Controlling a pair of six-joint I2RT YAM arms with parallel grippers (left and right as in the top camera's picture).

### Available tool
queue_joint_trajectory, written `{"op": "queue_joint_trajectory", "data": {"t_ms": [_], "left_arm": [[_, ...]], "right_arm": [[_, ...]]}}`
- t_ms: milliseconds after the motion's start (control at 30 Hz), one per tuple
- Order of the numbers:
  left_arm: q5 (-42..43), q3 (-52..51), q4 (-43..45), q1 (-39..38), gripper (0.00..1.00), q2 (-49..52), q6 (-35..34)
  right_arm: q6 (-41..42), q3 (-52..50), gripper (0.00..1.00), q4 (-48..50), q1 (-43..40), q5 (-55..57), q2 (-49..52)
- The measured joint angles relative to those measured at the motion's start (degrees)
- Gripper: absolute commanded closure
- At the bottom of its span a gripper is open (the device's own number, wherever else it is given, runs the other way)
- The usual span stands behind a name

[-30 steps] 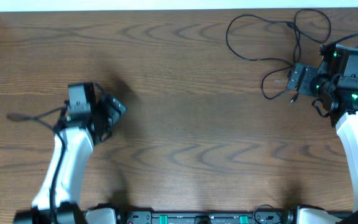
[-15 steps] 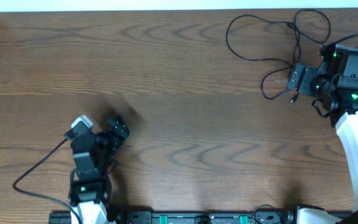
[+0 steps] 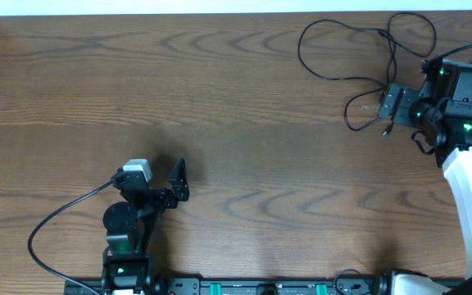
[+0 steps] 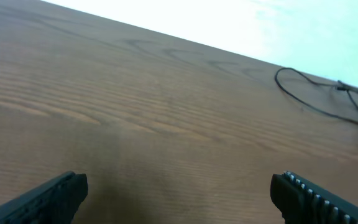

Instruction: Untangle cables

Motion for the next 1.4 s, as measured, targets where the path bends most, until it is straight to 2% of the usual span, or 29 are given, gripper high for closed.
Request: {"op": "queue_joint_trajectory", "data": {"t_ms": [200, 467, 1067, 1400], "left_arm": [[0.0, -0.5, -2.1, 0.0, 0.01, -3.1, 4.7], [0.0, -0.7, -7.0, 0.0, 0.01, -9.0, 7.3], [0.0, -0.7, -17.1, 0.0, 0.01, -22.0, 8.7], [0.0, -0.4, -18.8, 0.0, 0.01, -29.3, 9.1]], "right_arm": [[0.0, 0.0, 0.01, 0.0, 0.0, 0.0, 0.0], [0.0, 0.0, 0.01, 0.0, 0.0, 0.0, 0.0], [0.0, 0.0, 0.01, 0.0, 0.0, 0.0, 0.0], [0.0, 0.0, 0.01, 0.0, 0.0, 0.0, 0.0]]}}
